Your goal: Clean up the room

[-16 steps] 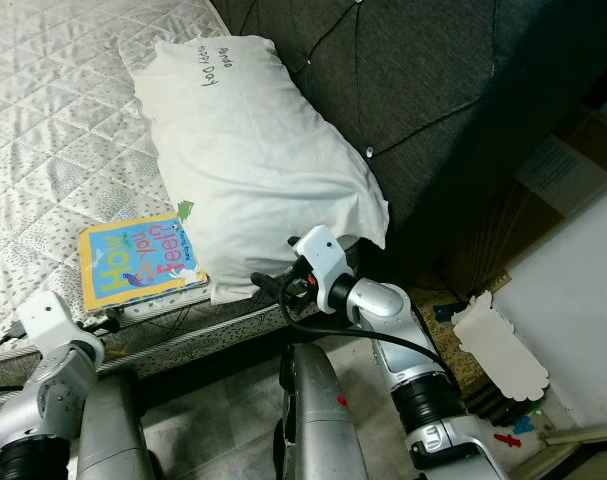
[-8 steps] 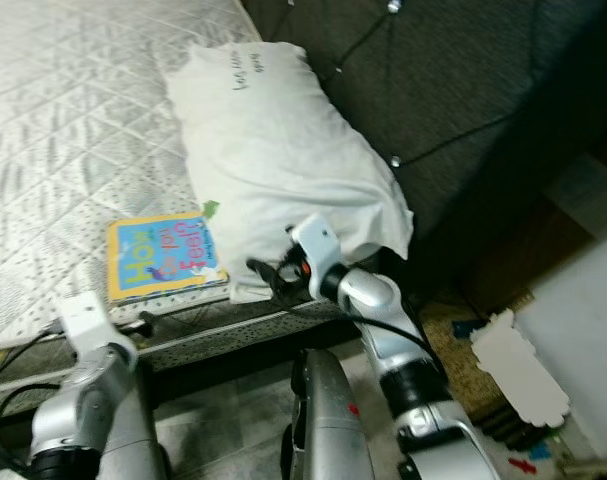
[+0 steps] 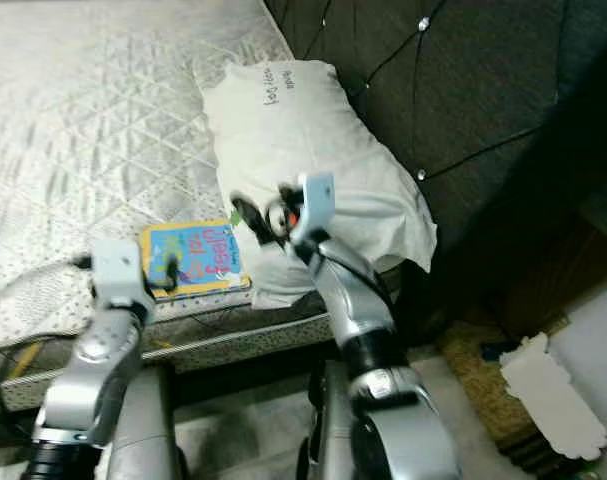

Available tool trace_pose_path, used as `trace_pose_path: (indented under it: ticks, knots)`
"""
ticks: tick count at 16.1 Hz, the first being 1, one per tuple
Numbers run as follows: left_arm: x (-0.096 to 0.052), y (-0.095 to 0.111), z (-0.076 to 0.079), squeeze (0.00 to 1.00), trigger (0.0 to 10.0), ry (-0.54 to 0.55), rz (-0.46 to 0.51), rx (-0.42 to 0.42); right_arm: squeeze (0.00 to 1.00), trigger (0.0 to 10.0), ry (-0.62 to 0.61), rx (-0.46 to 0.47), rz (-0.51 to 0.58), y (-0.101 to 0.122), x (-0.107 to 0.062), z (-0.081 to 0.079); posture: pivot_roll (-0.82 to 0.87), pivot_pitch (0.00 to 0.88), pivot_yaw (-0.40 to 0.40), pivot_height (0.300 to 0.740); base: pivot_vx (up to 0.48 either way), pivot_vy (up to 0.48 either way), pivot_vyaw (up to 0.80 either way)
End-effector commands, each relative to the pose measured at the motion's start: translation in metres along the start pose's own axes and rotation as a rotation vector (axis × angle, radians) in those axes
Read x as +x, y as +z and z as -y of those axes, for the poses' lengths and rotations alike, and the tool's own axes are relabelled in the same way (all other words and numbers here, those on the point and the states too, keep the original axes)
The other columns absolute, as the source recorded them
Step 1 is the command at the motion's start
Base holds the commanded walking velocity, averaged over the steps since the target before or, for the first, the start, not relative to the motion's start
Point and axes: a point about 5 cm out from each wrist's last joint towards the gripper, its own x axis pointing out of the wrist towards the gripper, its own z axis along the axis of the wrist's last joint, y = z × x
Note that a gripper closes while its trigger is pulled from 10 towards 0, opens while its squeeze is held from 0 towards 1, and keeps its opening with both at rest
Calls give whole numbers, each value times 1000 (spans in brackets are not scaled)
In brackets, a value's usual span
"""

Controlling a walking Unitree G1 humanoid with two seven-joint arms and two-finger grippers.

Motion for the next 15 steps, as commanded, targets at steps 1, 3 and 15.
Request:
trace_pose_path:
  ticks: [1,3,15]
  knots:
    - [-2,16,-6,0,10000,34,108,49,0,10000,-31,24,34,5,3,3,62,0,-32,601,0,0,0]
    - [-4,34,-14,0,10000,56,217,105,0,10000,-47,47,84,13,10,0,84,0,-21,625,0,0,0]
    - [-12,30,-32,0,10000,67,356,180,0,10000,-165,69,130,10,4,9,65,0,-6,740,0,0,0]
